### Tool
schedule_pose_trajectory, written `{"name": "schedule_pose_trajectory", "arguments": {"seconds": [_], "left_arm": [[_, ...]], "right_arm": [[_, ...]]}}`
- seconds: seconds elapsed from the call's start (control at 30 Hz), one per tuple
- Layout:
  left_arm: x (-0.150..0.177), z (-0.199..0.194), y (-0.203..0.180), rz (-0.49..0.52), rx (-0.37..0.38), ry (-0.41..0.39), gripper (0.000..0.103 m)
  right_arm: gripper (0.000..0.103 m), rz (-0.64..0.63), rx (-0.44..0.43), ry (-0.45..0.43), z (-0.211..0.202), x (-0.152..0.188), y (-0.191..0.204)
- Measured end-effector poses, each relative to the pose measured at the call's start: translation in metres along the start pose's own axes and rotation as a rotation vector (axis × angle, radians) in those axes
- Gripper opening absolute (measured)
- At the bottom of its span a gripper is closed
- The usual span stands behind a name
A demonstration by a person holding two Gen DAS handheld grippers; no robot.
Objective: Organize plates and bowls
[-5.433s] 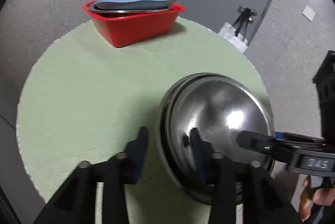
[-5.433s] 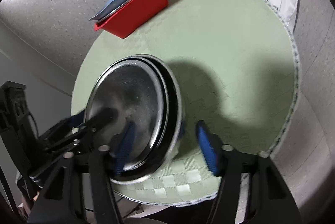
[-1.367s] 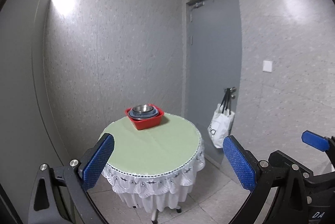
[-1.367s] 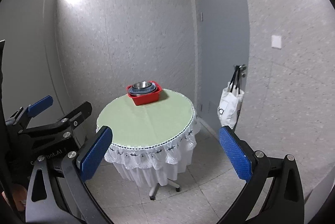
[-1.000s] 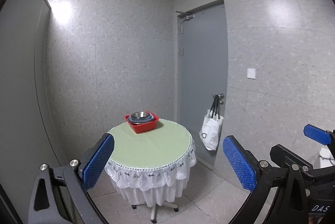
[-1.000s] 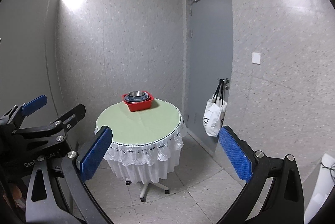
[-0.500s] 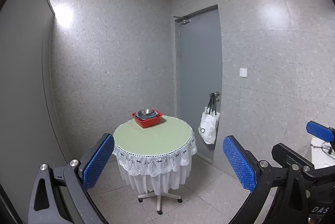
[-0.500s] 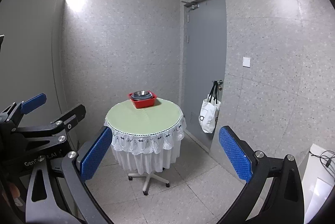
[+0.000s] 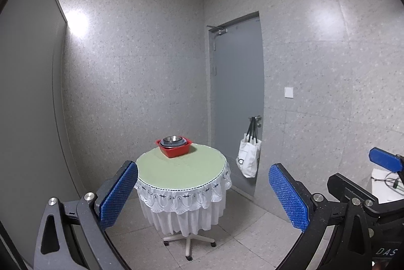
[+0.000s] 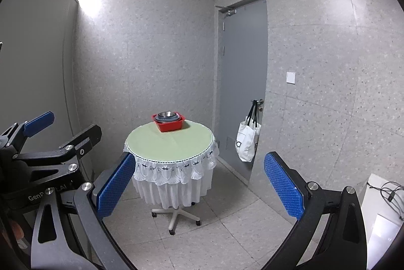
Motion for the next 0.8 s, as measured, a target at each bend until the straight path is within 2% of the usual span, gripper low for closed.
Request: {"name": "schedule_pose_trajectory", "arguments": {"seconds": [0.3,0.8], "left_arm": [[-0.008,0.015,-0.016,0.007,0.014,-0.001,0.103],[-0.005,0.03,-0.017,0.009,0.015,-0.01,0.103]], "right_arm": [[0.103,0.006,0.003,-0.004,-0.003,0.002,-0.017],[0.103,0.009,-0.004,-0.014,-0.003,0.003,-0.027]]}}
Point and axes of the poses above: each gripper's, at about its wrist camera, not at the fingertips, and z roughly the way its jaws point, y to its left, x to its underside, the point moved 5 cm from there along z, roughly the way its jaws point, and after that the axes turned 9 degrees about -x, right-handed, at the moved point
